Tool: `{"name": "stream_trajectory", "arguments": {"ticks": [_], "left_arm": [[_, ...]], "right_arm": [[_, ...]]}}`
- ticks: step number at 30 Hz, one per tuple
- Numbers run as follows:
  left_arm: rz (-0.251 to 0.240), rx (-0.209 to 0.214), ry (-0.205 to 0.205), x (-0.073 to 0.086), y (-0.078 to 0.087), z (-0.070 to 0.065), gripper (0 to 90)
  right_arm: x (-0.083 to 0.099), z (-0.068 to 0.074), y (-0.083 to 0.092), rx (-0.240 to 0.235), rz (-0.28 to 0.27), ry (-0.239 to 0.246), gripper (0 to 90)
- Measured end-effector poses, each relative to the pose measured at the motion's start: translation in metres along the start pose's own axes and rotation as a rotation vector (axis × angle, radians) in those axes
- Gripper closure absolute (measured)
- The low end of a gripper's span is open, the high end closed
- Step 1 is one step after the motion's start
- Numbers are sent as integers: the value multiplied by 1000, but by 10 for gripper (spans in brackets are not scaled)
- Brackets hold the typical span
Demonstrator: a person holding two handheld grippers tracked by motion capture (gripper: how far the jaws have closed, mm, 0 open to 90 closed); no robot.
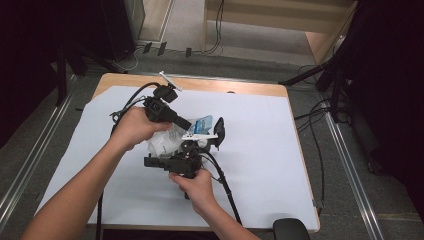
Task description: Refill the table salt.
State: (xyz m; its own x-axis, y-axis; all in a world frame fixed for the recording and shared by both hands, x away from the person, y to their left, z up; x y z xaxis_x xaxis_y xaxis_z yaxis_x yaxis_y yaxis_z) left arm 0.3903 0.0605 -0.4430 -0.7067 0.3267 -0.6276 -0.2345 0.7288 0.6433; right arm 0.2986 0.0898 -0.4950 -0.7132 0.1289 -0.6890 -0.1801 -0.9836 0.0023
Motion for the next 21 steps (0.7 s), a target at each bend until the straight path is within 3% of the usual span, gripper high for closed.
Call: {"name": "stream_trajectory", "arguments": {"ticks": [11, 21], "left_arm": [[6, 6, 7, -1, 0, -1, 852], [17, 0, -10, -1, 2, 2, 850]], "right_arm": [[-2, 1, 1, -6, -15, -8, 643], [-3, 4, 0, -21, -25, -22, 644]]}}
Point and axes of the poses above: each handheld gripper's, and its own axes: y roughly backward along the jaws, x roughly out of its underside, z roughly to its left, the point moved 10 cm from there along -y, roughly forward along the jaws, and after that the axes turned 12 degrees about -z, right-handed, at the moved point
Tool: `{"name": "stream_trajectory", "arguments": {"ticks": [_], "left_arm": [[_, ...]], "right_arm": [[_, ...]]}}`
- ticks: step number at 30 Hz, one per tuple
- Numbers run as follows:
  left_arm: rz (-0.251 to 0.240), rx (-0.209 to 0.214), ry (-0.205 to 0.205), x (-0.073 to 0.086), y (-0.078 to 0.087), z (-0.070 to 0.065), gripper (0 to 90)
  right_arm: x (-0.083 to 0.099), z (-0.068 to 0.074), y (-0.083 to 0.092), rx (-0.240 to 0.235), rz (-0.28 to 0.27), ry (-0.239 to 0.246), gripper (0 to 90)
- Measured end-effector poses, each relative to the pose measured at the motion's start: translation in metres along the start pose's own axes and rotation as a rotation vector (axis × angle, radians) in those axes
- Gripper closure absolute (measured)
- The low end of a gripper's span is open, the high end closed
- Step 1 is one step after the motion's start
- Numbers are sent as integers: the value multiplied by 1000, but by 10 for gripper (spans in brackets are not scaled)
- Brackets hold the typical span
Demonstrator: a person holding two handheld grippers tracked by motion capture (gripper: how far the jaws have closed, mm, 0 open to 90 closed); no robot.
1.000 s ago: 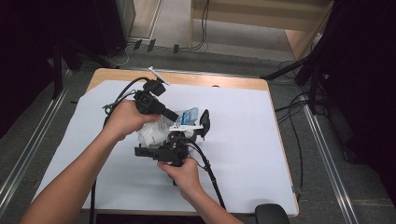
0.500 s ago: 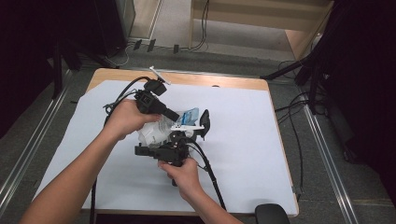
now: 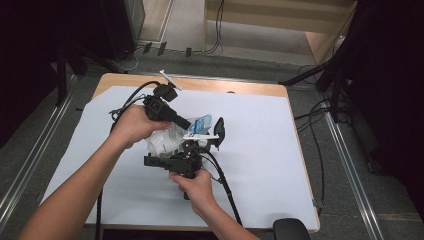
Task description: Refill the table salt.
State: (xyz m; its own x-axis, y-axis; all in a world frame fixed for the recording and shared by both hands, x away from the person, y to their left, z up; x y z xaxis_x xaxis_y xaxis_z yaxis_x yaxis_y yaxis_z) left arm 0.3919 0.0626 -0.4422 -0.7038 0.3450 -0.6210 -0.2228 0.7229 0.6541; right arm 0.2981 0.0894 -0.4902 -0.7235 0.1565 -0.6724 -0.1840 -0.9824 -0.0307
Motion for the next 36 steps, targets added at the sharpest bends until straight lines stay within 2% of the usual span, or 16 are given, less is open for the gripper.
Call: {"name": "stream_trajectory", "arguments": {"ticks": [3, 13, 15, 18, 19, 36], "left_arm": [[-3, 1, 10, -1, -1, -1, 850], [6, -1, 6, -2, -4, -2, 847], [11, -1, -4, -2, -5, -2, 847], [5, -1, 3, -3, -7, -5, 848], [13, 1, -8, -3, -7, -5, 849], [21, 1, -8, -3, -10, -8, 849]], "right_arm": [[-1, 0, 0, -3, -2, -8, 643], [-2, 0, 1, -8, -2, -33, 640], [-2, -1, 1, -5, -2, -34, 640], [-2, -1, 0, -5, -4, -32, 639], [-1, -1, 0, -5, -3, -33, 639], [-1, -2, 0, -1, -5, -40, 639]]}}
Point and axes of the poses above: each handheld gripper's, and its own axes: y roughly backward along the jaws, x roughly out of its underside, z roughly to its left, the point moved 10 cm from there along -y, roughly forward along the jaws, and after that the axes turned 12 degrees about -z, right-handed, at the moved point
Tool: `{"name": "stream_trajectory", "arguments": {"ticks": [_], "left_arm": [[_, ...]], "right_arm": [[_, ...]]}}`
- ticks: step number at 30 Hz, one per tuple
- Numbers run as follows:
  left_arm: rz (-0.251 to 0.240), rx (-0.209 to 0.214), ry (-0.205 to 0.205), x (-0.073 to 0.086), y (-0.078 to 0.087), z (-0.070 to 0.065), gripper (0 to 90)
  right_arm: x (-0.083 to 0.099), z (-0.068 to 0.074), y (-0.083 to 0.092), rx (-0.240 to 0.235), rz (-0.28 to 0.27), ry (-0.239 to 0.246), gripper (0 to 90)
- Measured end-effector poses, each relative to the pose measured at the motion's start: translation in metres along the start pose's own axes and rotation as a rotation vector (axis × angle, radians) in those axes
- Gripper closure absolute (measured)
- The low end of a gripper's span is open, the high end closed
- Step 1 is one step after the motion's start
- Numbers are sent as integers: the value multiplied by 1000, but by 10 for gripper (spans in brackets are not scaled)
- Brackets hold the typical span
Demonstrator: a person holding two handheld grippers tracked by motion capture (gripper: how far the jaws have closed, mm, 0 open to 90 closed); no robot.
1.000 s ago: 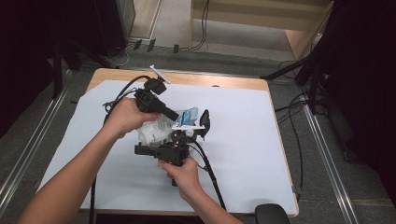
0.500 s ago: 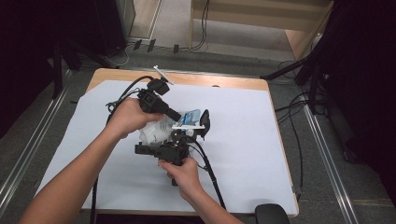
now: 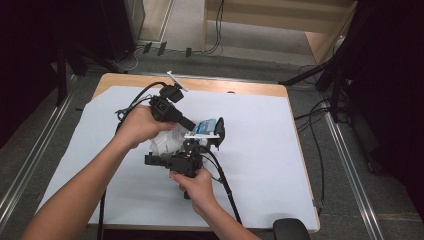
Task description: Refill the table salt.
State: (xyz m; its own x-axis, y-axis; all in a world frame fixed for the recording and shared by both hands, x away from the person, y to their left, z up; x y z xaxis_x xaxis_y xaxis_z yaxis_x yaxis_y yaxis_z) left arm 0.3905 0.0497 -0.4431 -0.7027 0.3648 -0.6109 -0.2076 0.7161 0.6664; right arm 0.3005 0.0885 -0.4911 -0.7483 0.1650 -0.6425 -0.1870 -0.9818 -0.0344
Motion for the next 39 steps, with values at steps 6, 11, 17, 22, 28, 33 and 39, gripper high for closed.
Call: {"name": "stream_trajectory", "arguments": {"ticks": [6, 11, 17, 22, 28, 33, 39], "left_arm": [[-6, -5, 2, 0, 1, 1, 849], [-10, -22, 9, -1, 4, 3, 855], [-15, -22, 16, 0, 3, 2, 858], [-12, -20, 17, 0, 3, 2, 858], [-12, -19, 18, 0, 3, 2, 857], [-16, -15, 20, 0, 3, 1, 855], [-11, -26, 7, 0, 4, 2, 853]], "right_arm": [[0, 1, 0, -1, 1, 3, 638], [0, 2, -1, -5, -2, 14, 626], [1, 2, -2, 7, 9, 40, 559], [3, 2, -3, 30, 27, 91, 534], [4, 0, -2, 50, 41, 116, 612], [2, 0, -1, 41, 34, 92, 635], [2, 0, -1, 15, 21, 55, 641]]}}
Point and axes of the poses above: each handheld gripper's, and its own axes: y roughly backward along the jaws, x roughly out of its underside, z roughly to its left, the point moved 10 cm from there along -y, roughly forward along the jaws, and after that the axes turned 12 degrees about -z, right-handed, at the moved point
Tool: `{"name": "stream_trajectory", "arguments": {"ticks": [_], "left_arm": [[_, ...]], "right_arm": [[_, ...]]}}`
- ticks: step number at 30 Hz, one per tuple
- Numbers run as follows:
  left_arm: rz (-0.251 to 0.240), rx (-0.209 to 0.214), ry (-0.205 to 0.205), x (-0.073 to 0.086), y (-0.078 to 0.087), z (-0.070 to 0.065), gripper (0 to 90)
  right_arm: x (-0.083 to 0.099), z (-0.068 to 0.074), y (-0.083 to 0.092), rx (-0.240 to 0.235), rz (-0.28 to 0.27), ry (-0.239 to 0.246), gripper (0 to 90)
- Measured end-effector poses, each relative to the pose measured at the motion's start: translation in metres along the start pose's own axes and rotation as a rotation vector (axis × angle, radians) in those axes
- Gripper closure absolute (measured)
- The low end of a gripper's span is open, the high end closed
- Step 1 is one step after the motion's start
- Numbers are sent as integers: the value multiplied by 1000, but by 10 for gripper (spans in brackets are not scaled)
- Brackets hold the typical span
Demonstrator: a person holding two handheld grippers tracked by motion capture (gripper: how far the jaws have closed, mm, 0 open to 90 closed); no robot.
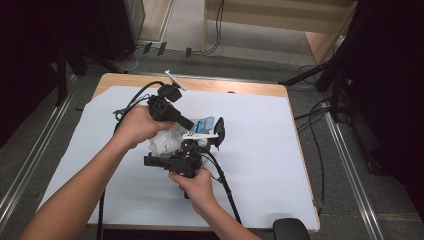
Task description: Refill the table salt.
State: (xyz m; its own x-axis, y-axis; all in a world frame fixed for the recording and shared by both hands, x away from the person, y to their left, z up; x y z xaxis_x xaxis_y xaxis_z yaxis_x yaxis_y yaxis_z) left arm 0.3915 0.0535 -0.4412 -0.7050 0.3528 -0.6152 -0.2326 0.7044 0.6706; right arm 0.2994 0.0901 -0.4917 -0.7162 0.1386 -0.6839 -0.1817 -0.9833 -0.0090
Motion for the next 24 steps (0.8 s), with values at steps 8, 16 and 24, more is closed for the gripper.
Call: {"name": "stream_trajectory", "arguments": {"ticks": [8, 16, 24], "left_arm": [[-3, -5, -5, -1, 0, -2, 853], [14, -10, -16, -1, 0, -4, 850], [16, -20, -24, -1, -2, -3, 849]], "right_arm": [[-1, 0, 0, -4, -7, -4, 645], [-1, 1, 0, -22, -14, -34, 649], [-1, 0, 0, -30, -18, -54, 650]]}}
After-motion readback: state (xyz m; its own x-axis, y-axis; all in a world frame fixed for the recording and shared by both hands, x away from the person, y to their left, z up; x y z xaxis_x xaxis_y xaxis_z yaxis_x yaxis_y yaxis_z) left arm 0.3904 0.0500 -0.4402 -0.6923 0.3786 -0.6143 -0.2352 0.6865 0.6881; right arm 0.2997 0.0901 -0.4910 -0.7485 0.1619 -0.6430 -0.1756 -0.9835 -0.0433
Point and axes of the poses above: each handheld gripper's, and its own axes: y roughly backward along the jaws, x roughly out of its underside, z roughly to its left, the point moved 10 cm from there along -y, roughly forward along the jaws, and after that the axes turned 12 degrees about -z, right-handed, at the moved point
